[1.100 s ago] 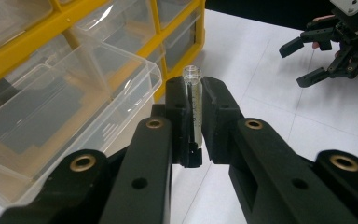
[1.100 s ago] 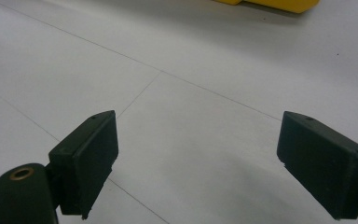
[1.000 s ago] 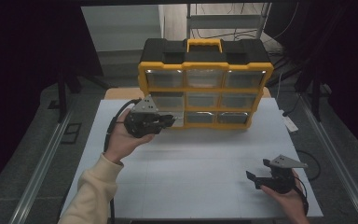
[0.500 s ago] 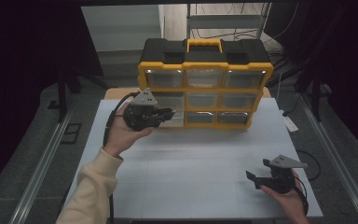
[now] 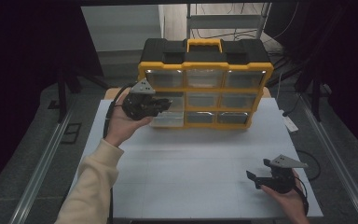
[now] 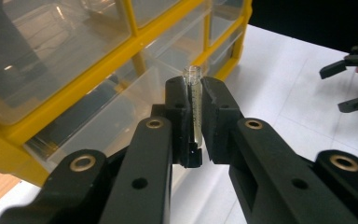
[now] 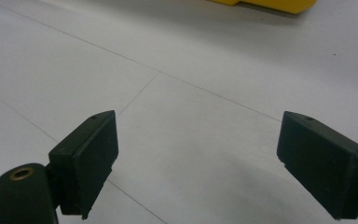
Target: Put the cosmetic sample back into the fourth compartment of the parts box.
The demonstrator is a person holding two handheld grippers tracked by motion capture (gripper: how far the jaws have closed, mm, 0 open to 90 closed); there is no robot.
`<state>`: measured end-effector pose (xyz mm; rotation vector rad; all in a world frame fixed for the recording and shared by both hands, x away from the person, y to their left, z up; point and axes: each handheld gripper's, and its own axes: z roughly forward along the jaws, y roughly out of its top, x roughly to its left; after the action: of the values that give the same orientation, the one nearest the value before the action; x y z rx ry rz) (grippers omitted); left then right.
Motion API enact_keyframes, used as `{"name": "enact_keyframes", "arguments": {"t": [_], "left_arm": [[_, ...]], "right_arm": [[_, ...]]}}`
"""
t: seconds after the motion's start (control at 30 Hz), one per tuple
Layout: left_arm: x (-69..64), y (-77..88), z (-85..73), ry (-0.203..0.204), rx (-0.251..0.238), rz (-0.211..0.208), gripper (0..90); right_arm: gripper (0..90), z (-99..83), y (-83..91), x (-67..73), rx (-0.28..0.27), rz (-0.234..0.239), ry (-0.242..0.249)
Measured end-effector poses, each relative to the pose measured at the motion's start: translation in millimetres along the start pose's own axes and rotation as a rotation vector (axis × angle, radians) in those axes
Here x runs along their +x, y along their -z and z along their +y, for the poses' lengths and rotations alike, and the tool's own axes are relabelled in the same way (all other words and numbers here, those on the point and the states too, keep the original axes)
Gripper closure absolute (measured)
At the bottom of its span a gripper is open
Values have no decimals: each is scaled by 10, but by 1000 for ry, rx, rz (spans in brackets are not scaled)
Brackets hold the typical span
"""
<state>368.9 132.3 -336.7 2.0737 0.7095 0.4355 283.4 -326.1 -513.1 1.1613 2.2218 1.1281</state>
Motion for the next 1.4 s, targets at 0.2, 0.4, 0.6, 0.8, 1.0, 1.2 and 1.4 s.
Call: {"name": "enact_keyframes", "arguments": {"t": [0.2,0.4,0.6,0.8,1.0,1.2,1.4], "left_arm": [[106,-83,26,24,12,20,804],[170,-164,28,39,20,34,803],[204,-217,7,45,38,31,803],[173,-236,-1,29,51,27,801],[157,-288,-35,17,72,24,799],[146,-290,-52,8,59,22,773],[103,-238,-62,4,4,28,448]], "right_arm": [[131,-2,-8,0,1,3,-1],[131,-5,-3,-6,-2,3,-1],[131,-8,-5,-8,0,4,3],[131,-8,-7,-9,1,3,2],[131,-8,-6,-8,2,3,4],[131,-11,-10,-10,3,3,4],[131,-21,-3,-15,6,3,-3]]}}
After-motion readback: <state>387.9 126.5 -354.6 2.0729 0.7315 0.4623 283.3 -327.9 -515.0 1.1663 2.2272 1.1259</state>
